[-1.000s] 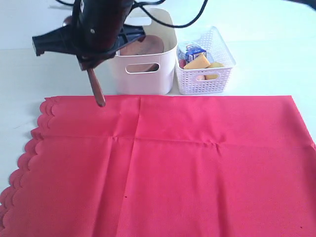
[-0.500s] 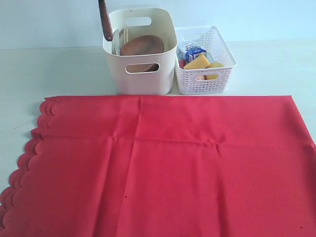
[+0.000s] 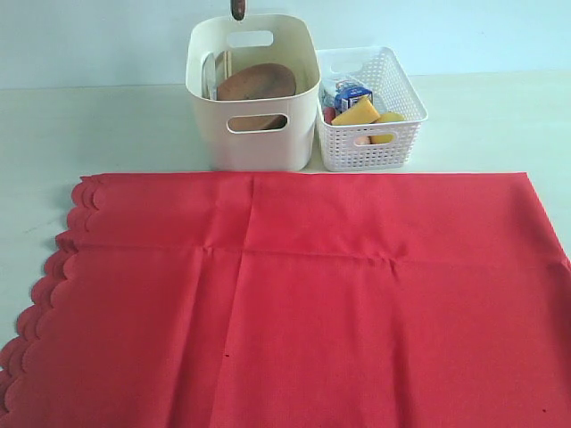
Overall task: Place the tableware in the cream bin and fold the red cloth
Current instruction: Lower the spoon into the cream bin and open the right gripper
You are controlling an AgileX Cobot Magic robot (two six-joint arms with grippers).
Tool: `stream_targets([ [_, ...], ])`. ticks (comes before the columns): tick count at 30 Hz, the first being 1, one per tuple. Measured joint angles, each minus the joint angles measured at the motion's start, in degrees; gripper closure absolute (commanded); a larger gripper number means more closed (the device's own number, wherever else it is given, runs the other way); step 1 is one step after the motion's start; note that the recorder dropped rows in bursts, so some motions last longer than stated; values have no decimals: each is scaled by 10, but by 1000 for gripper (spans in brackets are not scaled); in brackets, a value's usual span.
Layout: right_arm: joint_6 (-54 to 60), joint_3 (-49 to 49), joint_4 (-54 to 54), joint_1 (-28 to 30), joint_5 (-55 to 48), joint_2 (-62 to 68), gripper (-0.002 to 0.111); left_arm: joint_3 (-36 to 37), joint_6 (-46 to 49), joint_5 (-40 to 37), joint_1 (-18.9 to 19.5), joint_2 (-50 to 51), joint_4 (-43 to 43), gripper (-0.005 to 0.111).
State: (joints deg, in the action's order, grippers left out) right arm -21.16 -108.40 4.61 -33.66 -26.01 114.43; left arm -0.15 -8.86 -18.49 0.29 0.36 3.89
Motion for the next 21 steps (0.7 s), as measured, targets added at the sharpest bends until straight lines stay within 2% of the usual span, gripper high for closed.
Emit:
stream_targets([
  [17,1,0,79,2,48,99,108,0,0,0,0,0,0,106],
  [21,1,0,91,2,71,124,93,0,0,0,0,0,0,106],
])
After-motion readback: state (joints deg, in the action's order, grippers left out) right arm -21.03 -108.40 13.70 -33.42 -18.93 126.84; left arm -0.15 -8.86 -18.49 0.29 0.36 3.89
